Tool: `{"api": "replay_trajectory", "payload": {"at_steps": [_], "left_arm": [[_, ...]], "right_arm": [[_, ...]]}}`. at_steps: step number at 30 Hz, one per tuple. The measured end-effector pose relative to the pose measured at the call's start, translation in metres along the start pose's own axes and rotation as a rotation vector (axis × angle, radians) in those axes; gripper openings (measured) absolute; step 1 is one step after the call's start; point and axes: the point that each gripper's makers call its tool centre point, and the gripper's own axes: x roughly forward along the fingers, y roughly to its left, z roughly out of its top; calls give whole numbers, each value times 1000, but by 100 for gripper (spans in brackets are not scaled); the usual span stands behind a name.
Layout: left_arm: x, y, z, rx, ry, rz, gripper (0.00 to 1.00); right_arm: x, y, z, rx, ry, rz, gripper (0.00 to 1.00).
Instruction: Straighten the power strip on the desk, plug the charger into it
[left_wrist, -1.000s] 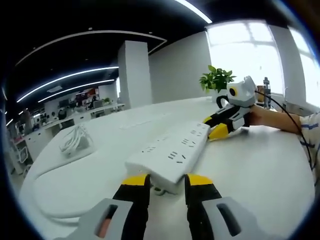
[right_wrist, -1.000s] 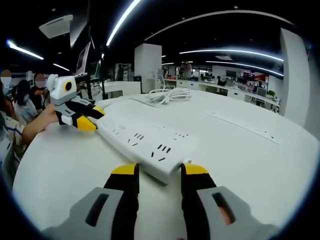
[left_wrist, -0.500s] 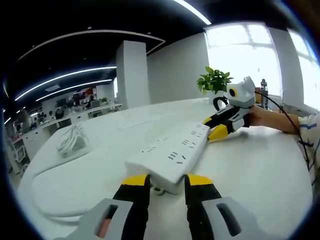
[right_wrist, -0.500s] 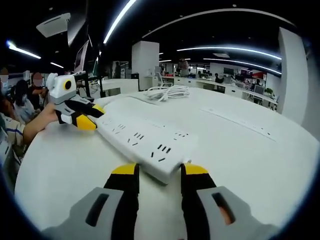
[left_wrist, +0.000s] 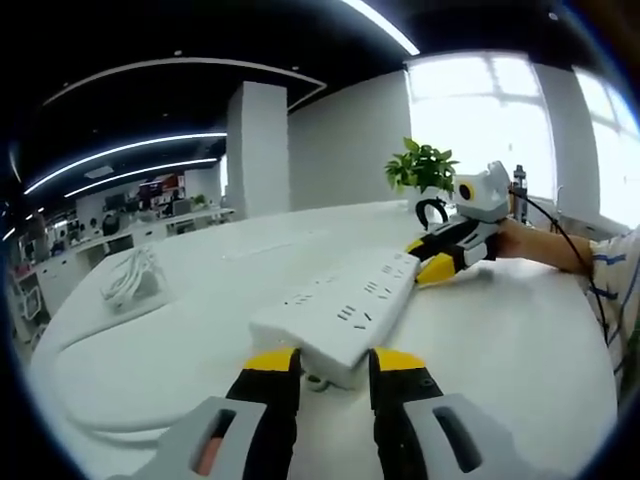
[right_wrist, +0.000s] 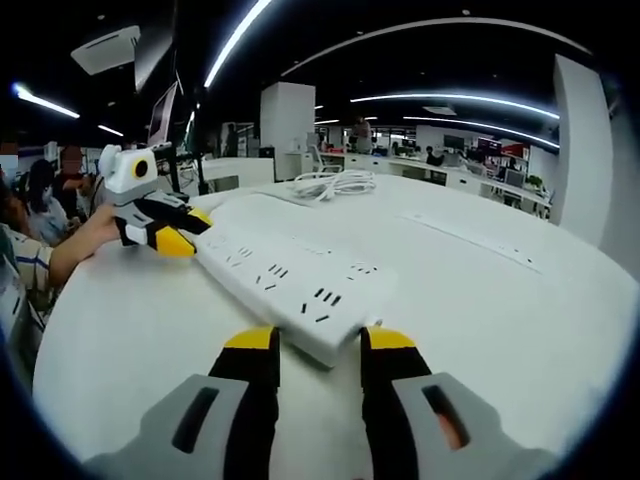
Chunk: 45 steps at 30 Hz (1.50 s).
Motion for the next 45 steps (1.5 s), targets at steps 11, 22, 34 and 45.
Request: {"api": "replay_trajectory", "payload": {"at_steps": [11,22,34,45], "left_arm": [[-2,-7,1,2,-8,-39,26],[-4,-15,-1,-12,-8,-55,27],[-7,-26,-4,-9,-4,-85,27],[-8,-33,-4,6,4,-113,27]], "right_arm": [[-12,5,-4,16,-12,-13,30],[-21,15,-9,28,0,-20,29],[-32,20,-13,19,6,-41,29],[-41,22,-16,22,5,-50,28]]}}
